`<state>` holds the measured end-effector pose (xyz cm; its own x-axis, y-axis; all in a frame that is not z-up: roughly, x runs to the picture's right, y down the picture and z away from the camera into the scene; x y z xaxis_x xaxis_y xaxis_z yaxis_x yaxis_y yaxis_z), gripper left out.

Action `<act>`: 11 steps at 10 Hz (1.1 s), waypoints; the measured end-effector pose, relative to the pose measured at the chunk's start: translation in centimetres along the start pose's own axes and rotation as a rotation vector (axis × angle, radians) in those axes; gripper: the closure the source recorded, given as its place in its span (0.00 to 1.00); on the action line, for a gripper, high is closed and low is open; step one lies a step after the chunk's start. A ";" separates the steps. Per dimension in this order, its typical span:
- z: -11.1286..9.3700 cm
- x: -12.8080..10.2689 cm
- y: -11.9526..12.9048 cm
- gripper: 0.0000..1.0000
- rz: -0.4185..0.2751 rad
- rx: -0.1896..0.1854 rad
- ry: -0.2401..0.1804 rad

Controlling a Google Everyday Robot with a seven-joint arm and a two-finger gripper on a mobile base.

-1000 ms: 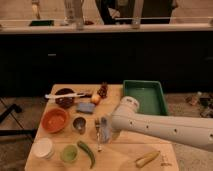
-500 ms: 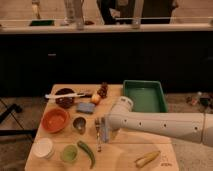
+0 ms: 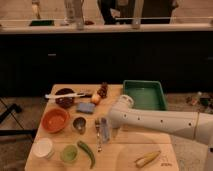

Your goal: Place towel in tray

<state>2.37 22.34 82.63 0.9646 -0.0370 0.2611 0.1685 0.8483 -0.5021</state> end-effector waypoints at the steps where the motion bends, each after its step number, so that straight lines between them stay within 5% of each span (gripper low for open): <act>1: 0.2 0.2 0.1 0.20 0.000 -0.009 -0.001; 5: 0.9 -0.1 0.1 0.22 -0.011 -0.027 -0.007; 11: 0.9 -0.4 0.2 0.80 -0.044 -0.018 -0.001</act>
<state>1.80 23.05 83.15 0.9560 -0.0733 0.2839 0.2141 0.8362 -0.5050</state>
